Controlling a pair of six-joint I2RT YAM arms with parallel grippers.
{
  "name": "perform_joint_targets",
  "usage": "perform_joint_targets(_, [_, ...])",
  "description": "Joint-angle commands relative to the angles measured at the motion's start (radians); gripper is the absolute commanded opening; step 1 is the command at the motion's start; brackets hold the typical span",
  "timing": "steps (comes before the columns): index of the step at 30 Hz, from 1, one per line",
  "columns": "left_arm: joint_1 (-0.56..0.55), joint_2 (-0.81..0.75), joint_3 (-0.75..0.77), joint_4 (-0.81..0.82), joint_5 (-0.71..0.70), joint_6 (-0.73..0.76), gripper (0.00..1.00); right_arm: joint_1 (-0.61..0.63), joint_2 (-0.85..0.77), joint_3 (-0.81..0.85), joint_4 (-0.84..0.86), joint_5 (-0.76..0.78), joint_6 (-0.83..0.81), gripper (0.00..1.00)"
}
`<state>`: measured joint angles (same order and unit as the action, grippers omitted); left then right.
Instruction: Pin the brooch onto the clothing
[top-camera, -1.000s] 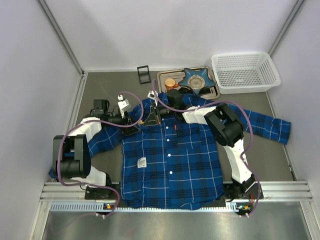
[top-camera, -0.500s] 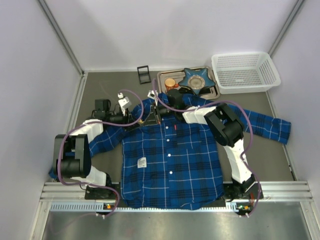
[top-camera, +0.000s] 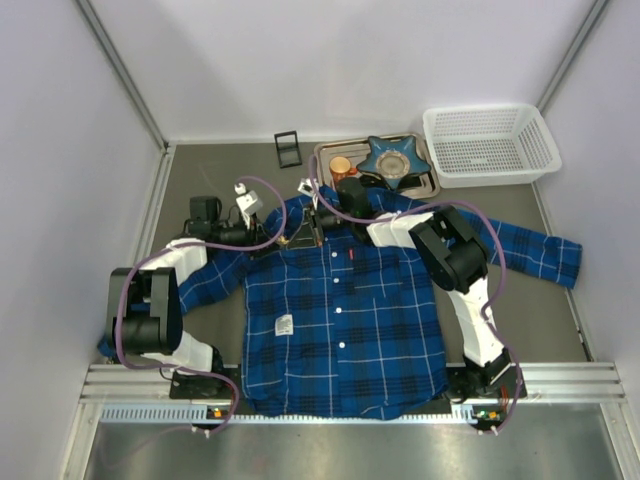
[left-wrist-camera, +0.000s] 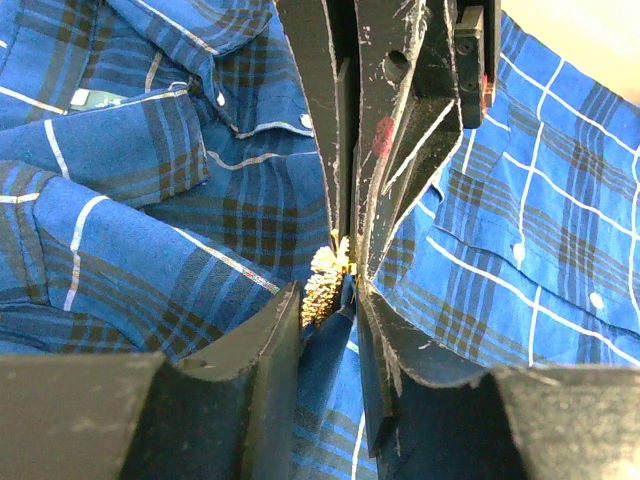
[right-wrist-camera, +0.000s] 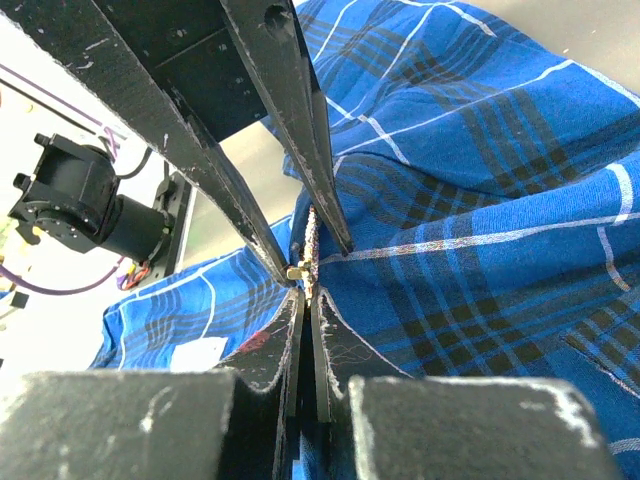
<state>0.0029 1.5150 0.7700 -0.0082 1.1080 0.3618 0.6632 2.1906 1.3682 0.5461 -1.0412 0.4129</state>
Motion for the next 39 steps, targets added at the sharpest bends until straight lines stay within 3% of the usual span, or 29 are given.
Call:
perform_joint_targets(1, [0.002,0.011,0.014,-0.036,0.033,0.035,0.36,-0.008,-0.074,-0.003,0.084,-0.034,0.006,0.0])
perform_joint_targets(8, [0.002,0.024,0.052,-0.141,0.052,0.12,0.39,-0.01,-0.086,-0.017,0.081,-0.04,-0.026,0.0])
perform_joint_targets(18, [0.0,0.03,0.068,-0.134,0.069,0.106,0.35,-0.01,-0.1,-0.032,0.064,-0.037,-0.08,0.0])
perform_joint_targets(31, [0.002,0.025,0.068,-0.09,0.09,0.046,0.4,-0.005,-0.101,-0.024,0.037,-0.014,-0.112,0.0])
perform_joint_targets(39, [0.002,0.022,0.063,-0.058,0.087,0.005,0.35,-0.002,-0.106,-0.026,0.032,-0.016,-0.123,0.0])
